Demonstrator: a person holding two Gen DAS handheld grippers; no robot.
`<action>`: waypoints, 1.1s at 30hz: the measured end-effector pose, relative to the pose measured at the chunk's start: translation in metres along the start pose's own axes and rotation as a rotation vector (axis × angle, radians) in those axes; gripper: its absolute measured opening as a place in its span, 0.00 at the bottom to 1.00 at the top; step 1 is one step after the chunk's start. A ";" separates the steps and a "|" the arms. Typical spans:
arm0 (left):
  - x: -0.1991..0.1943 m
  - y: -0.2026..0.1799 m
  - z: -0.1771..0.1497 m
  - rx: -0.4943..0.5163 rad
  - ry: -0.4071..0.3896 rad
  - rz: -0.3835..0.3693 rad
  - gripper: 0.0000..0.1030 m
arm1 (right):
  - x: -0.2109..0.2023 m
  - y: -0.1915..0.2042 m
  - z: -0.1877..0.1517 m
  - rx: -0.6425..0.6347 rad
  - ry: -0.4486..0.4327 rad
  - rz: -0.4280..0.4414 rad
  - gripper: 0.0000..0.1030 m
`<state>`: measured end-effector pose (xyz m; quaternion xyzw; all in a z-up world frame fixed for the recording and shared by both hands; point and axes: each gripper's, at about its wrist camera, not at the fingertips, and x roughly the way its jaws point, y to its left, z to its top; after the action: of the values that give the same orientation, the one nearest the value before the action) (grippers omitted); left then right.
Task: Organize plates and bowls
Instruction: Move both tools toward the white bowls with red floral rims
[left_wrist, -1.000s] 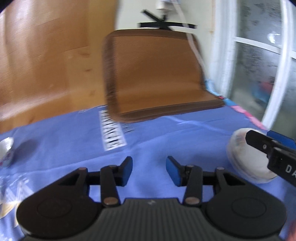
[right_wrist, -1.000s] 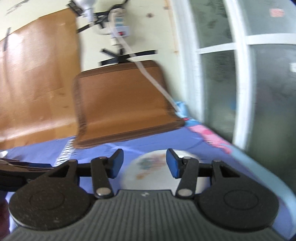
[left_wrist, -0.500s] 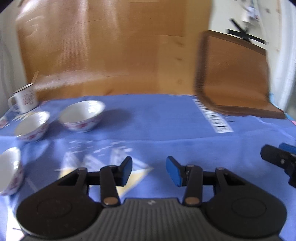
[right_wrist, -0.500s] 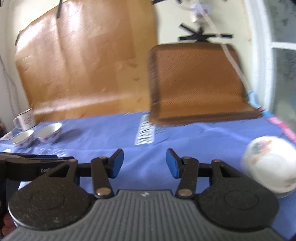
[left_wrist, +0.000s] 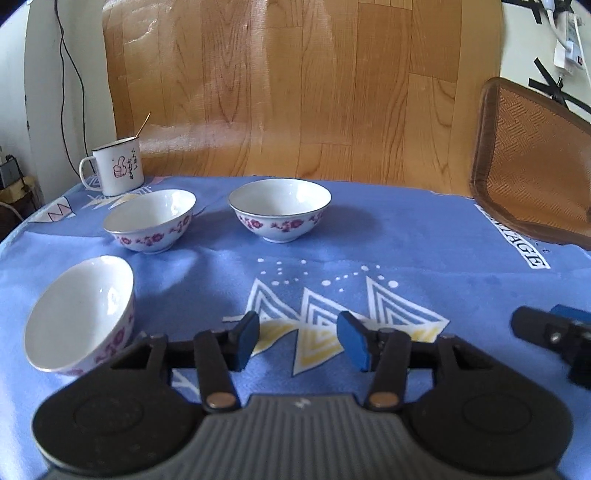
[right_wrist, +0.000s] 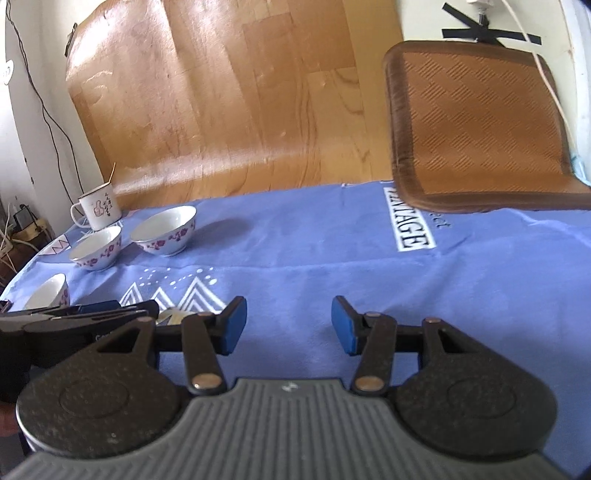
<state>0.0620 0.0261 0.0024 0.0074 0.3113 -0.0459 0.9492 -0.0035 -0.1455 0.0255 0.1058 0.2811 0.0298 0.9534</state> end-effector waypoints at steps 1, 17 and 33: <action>0.000 0.000 0.000 -0.002 -0.004 -0.006 0.47 | 0.002 0.001 -0.002 -0.004 0.003 -0.005 0.52; -0.004 0.002 -0.004 -0.016 -0.040 -0.039 0.52 | 0.005 0.002 -0.010 -0.016 -0.024 -0.033 0.51; -0.007 0.004 -0.005 -0.019 -0.058 -0.052 0.54 | 0.006 0.002 -0.010 -0.012 -0.018 -0.029 0.51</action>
<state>0.0539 0.0306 0.0024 -0.0111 0.2843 -0.0676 0.9563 -0.0045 -0.1413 0.0144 0.0963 0.2740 0.0165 0.9568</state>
